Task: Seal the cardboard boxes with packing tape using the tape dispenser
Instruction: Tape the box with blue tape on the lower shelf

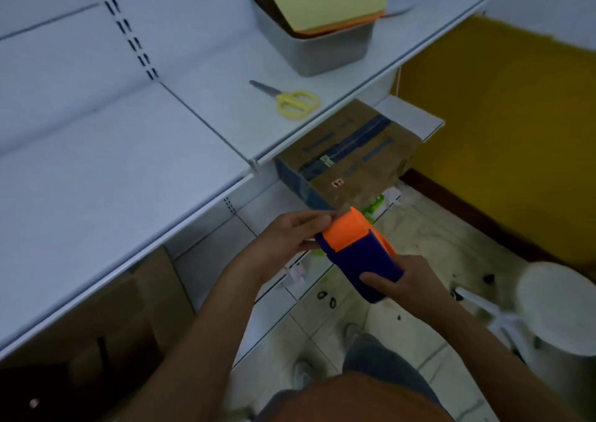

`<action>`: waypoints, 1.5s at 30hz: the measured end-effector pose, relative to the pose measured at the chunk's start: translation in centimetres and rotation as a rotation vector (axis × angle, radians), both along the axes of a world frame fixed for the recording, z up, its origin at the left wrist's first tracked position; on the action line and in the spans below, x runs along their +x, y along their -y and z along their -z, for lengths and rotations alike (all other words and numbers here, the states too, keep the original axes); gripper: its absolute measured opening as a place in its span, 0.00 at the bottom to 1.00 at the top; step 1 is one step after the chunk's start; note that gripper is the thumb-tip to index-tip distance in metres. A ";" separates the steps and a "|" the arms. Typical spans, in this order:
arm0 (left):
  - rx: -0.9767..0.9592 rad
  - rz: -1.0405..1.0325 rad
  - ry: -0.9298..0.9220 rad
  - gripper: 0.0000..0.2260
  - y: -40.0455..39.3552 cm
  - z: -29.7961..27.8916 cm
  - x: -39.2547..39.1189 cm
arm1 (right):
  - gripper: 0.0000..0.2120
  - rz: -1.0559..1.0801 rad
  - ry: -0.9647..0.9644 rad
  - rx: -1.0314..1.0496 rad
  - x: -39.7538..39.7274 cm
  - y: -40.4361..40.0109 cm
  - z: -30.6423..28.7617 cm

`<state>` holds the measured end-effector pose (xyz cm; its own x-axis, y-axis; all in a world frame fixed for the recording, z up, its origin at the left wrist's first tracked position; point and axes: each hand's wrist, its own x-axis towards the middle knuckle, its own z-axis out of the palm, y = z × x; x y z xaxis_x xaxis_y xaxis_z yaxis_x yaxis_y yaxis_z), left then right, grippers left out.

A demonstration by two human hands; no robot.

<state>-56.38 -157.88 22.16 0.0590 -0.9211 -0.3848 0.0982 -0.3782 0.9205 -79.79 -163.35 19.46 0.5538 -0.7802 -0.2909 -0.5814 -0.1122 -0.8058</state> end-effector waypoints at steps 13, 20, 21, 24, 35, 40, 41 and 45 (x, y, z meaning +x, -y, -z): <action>-0.057 -0.463 -0.066 0.06 -5.9 -2.6 -0.3 | 0.09 -0.360 0.070 0.026 2.7 0.8 -3.1; 0.001 -0.816 0.166 0.07 -12.2 -1.3 -2.4 | 0.23 -0.749 -0.115 -0.003 4.9 -0.4 -0.5; 0.022 -0.874 0.190 0.07 -13.2 -1.0 -2.7 | 0.23 -0.783 -0.125 0.017 5.2 -0.8 -0.3; 0.067 -1.012 0.248 0.08 -15.9 -0.4 -3.3 | 0.19 -0.865 -0.153 0.076 5.9 -2.3 0.3; 0.053 -1.247 0.357 0.07 -28.6 -4.0 -0.7 | 0.22 -1.088 -0.371 0.030 6.6 -7.1 2.0; -0.028 -1.166 0.547 0.06 -31.5 -3.8 -1.1 | 0.24 -0.815 -0.238 0.130 9.1 -13.0 1.3; -0.051 -1.192 0.558 0.06 -32.4 -3.4 -1.2 | 0.19 -0.761 -0.222 0.175 9.8 -14.6 1.0; -0.037 -1.232 0.710 0.09 -36.4 -2.1 -1.6 | 0.15 -0.599 -0.210 0.342 12.4 -21.1 0.2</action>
